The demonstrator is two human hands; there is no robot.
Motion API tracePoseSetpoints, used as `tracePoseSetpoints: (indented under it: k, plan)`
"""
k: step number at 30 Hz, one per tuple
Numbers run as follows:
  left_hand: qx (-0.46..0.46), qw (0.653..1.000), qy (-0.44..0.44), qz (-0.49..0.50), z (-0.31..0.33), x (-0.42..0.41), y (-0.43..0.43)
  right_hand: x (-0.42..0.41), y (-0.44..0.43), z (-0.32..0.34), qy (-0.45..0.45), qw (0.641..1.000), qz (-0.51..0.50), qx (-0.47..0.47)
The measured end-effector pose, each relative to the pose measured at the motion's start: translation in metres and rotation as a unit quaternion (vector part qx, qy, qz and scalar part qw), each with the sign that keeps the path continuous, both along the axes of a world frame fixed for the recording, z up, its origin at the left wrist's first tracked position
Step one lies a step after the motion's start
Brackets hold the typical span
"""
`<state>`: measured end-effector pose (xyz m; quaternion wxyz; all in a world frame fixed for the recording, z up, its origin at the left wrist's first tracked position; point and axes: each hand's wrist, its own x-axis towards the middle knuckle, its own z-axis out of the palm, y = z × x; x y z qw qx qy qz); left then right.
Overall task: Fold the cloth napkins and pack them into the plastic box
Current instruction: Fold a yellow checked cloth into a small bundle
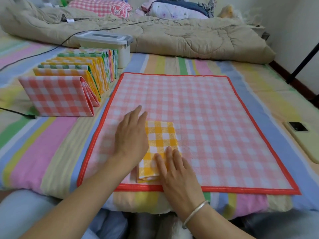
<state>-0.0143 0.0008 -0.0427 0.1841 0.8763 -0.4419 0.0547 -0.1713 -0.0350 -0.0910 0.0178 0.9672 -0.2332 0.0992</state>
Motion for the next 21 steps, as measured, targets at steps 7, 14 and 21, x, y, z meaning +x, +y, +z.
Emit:
tracePoseSetpoints:
  k: [7, 14, 21]
  plan:
    - [0.185, 0.976, -0.001, -0.117, -0.031, -0.002, 0.015, 0.003, -0.005, 0.003, 0.121, 0.993, 0.008, -0.009]
    - [0.171, 0.977, -0.025, -0.128, -0.044, -0.001, 0.016, -0.002, -0.059, 0.078, 0.120, 0.967, 0.138, 0.179]
    - [0.180, 0.977, -0.060, -0.095, -0.047, -0.008, 0.016, 0.043, -0.079, 0.024, 0.134, 0.985, 0.026, 0.101]
